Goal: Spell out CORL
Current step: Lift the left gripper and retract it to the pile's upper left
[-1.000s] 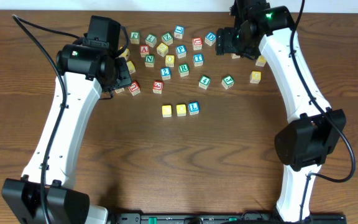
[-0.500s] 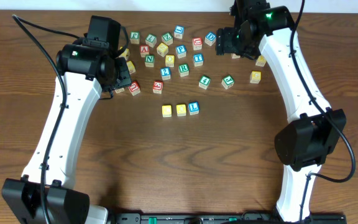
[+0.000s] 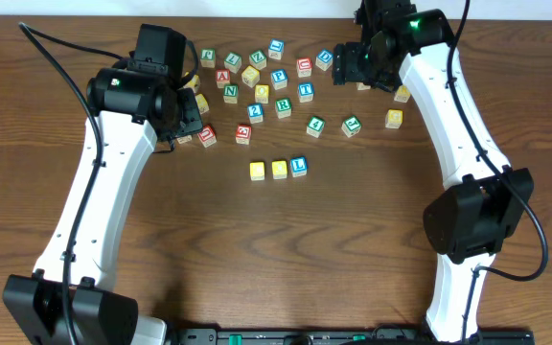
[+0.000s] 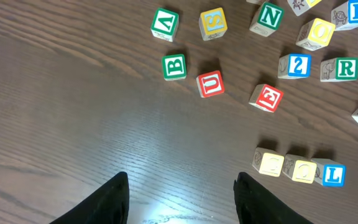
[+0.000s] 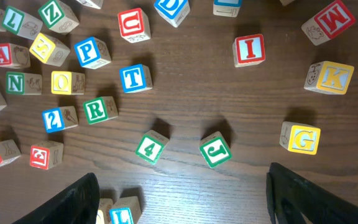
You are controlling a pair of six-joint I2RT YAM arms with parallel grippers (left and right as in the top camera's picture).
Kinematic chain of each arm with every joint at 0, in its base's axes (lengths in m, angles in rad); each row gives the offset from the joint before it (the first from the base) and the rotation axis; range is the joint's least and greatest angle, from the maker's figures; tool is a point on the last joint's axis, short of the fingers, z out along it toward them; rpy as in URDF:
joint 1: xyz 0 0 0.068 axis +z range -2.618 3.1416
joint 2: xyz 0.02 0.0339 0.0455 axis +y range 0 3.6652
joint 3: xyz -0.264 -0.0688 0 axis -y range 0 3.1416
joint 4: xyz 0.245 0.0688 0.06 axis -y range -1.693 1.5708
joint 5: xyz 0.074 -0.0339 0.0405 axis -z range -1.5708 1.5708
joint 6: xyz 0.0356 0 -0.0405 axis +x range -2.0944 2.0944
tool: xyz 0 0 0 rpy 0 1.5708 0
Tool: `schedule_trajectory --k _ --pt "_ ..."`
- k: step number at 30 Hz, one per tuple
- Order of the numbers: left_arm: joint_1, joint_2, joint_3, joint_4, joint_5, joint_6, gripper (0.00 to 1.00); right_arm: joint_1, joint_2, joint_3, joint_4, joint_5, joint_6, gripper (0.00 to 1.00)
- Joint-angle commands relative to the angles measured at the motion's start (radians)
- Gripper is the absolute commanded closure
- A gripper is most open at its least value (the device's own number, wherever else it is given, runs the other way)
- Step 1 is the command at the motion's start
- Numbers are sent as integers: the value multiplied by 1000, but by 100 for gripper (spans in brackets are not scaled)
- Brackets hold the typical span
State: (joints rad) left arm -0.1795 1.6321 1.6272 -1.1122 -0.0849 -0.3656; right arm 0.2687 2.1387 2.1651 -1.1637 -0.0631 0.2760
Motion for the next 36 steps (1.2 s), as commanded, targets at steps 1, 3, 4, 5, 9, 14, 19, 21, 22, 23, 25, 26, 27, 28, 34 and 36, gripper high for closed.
schedule_trajectory --k 1,3,4,5,9,14,19,21,22,23,25,26,27,28,34,36 --pt "4 3 2 10 -5 -13 46 17 8 -3 -4 1 -12 19" --pt "4 8 2 18 -5 -13 46 21 8 -3 0 1 -12 19" --pt "4 11 2 22 -5 -13 46 22 8 -3 2 1 -12 19" --pt "4 13 2 25 -5 -13 46 23 8 -3 5 1 -12 19" --pt "4 16 0 52 -6 -13 46 27 8 -3 7 1 -12 19" --pt "4 16 -1 100 -6 -13 46 27 8 -3 1 0 -11 19" --pt "4 16 -1 144 -6 -13 46 27 8 -3 3 0 -11 19" --pt "4 16 -1 159 -6 -13 46 27 8 -3 4 0 -11 19" --pt "4 16 -1 167 -6 -13 46 27 8 -3 4 0 -11 19" --pt "4 16 -1 173 -6 -13 46 27 8 -3 4 0 -11 19" --pt "4 17 -1 188 -6 -13 46 27 8 -3 5 0 -11 19" --pt "4 17 -1 195 -6 -13 46 27 8 -3 5 0 -11 19" --pt "4 18 -1 202 -6 -12 46 28 8 -3 5 0 -11 19" --pt "4 21 -1 209 -6 -12 46 28 8 -3 5 0 -11 19" --pt "4 50 -1 217 -6 -13 46 30 8 -3 5 0 -11 19" --pt "4 66 -1 217 -6 -12 46 31 8 -3 5 0 -11 18"
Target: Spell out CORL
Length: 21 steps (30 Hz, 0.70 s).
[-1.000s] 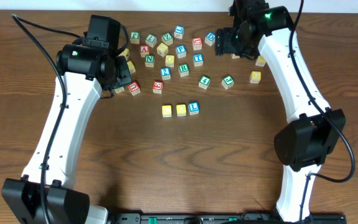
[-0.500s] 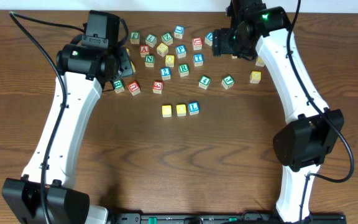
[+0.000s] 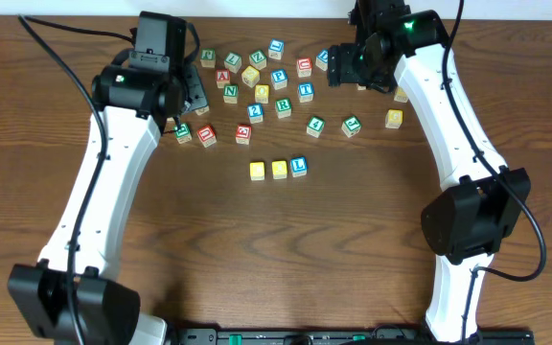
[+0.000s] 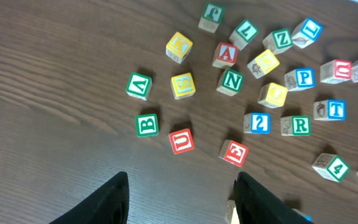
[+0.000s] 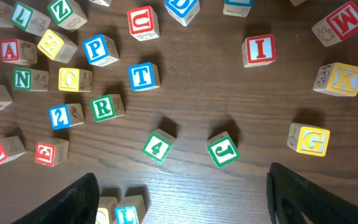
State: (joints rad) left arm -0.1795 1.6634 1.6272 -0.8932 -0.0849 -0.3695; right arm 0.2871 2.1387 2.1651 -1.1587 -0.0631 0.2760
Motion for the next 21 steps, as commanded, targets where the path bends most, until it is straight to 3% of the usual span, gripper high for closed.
schedule_trajectory --k 1,21 --pt "4 44 -1 -2 -6 -9 46 13 8 -3 3 -2 -11 19" --pt "4 57 -1 26 -6 -9 46 66 13 -3 84 -37 1 21"
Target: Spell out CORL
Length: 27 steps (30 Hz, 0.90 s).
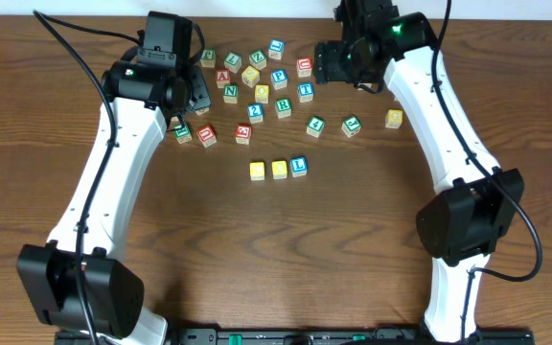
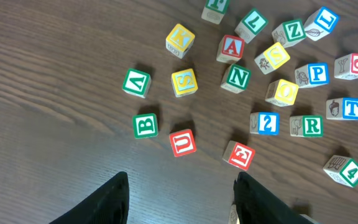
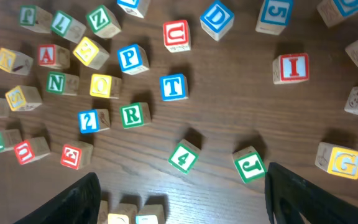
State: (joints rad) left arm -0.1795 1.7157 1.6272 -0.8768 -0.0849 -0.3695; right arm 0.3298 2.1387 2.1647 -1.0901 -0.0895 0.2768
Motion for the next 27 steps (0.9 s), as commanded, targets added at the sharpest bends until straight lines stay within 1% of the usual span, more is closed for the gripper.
schedule_trajectory --k 1,6,9,12,16,18,21,22,24,27 --pt "4 5 -1 13 -6 -9 46 28 19 -2 34 -18 0 22" --pt "18 5 -1 19 -40 -9 46 48 57 -2 115 -107 -2 28" --pt "66 5 -1 18 -40 -9 46 80 92 -2 163 -112 -2 30" --pt "123 5 -1 2 -39 -9 46 116 123 -2 153 -111 -6 31" --pt "162 5 -1 -37 -39 -9 46 158 138 -2 60 -97 -16 34" --pt "168 5 -1 -55 -39 -8 46 170 136 -2 6 -93 -31 37" --pt "169 5 -1 -62 -39 -9 46 168 135 -2 -86 -93 -31 37" --pt "169 5 -1 -64 -39 -9 46 164 135 -2 -153 -93 -31 37" --pt "169 5 -1 -65 -39 -8 46 161 135 -2 -232 -92 -32 37" --pt "169 5 -1 -64 -39 -8 46 167 136 -16 -317 -34 -32 37"
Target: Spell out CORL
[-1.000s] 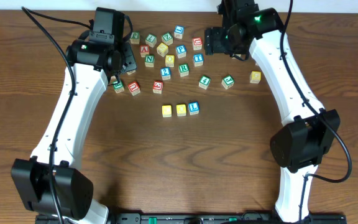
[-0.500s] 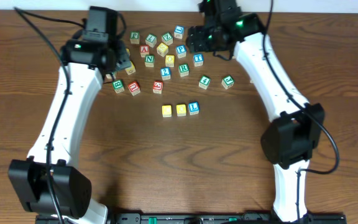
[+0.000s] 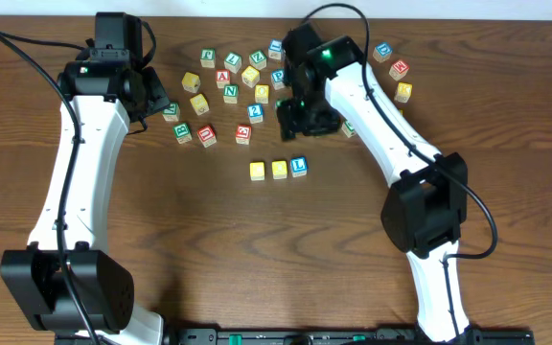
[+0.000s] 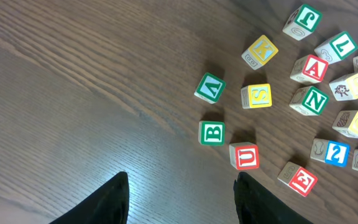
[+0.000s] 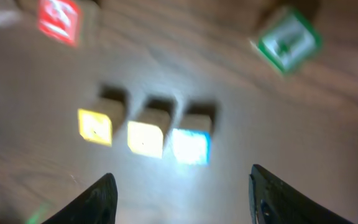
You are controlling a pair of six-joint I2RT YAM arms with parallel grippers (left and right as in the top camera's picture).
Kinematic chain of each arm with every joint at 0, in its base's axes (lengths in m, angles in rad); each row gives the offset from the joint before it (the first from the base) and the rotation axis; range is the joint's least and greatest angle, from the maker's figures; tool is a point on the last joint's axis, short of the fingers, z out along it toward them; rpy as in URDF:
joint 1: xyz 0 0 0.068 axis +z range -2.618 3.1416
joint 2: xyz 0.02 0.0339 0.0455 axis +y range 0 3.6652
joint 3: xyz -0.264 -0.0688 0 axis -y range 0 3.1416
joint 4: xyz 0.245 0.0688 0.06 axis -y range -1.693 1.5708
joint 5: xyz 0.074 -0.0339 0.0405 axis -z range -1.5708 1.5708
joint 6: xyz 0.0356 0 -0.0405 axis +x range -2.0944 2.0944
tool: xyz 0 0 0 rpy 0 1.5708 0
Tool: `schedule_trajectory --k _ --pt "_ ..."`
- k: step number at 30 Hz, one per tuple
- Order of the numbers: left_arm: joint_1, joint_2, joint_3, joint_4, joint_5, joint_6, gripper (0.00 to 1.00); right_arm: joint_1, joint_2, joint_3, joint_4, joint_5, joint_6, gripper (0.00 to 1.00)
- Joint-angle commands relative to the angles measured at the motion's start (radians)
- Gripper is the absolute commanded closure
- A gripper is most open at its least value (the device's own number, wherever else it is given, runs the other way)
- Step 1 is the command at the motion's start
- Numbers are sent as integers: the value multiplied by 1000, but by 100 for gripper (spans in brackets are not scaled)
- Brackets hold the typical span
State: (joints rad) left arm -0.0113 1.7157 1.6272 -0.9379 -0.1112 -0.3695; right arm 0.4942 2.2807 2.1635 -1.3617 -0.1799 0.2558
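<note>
A row of three blocks lies in front of the scattered letters: yellow [image 3: 257,171], yellow [image 3: 279,170] and blue L [image 3: 299,166]. The right wrist view shows the same row blurred, with the blue block [image 5: 191,145] at its right end. My right gripper [image 5: 185,202] hangs open and empty just above and behind the row, over the cluster's front [image 3: 300,117]. My left gripper [image 4: 182,205] is open and empty at the cluster's left side [image 3: 151,96]. No green R block can be read; the right arm covers the middle of the cluster.
Loose letter blocks lie across the back of the table, among them green B [image 4: 212,132], red U [image 4: 245,156], yellow S [image 4: 256,96], yellow K [image 4: 260,51], green N [image 4: 309,100] and blue 2 [image 4: 332,152]. A green block [image 5: 288,38] sits behind the row's right end.
My right gripper has moved from the back right of the cluster to its front centre, just behind the three-block row. My left gripper has shifted left. Both stay open; no block moved.
The three-block row lay in place at every moment. My left gripper was first open at the cluster's front left, then farther back, now farther left. My right gripper stayed open over the back right, drifted left, and is now at the front centre.
</note>
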Motion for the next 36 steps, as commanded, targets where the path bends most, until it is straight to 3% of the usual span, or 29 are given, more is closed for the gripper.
schedule_trajectory --k 1,17,36 --pt "1 5 -1 -4 -13 -8 46 10 -6 -27 -56 81 -10 38" --pt "1 5 -1 -4 -13 -8 46 31 -6 -269 165 106 -10 41" --pt "1 5 -1 -3 -13 -8 46 55 -6 -313 218 102 -5 44"
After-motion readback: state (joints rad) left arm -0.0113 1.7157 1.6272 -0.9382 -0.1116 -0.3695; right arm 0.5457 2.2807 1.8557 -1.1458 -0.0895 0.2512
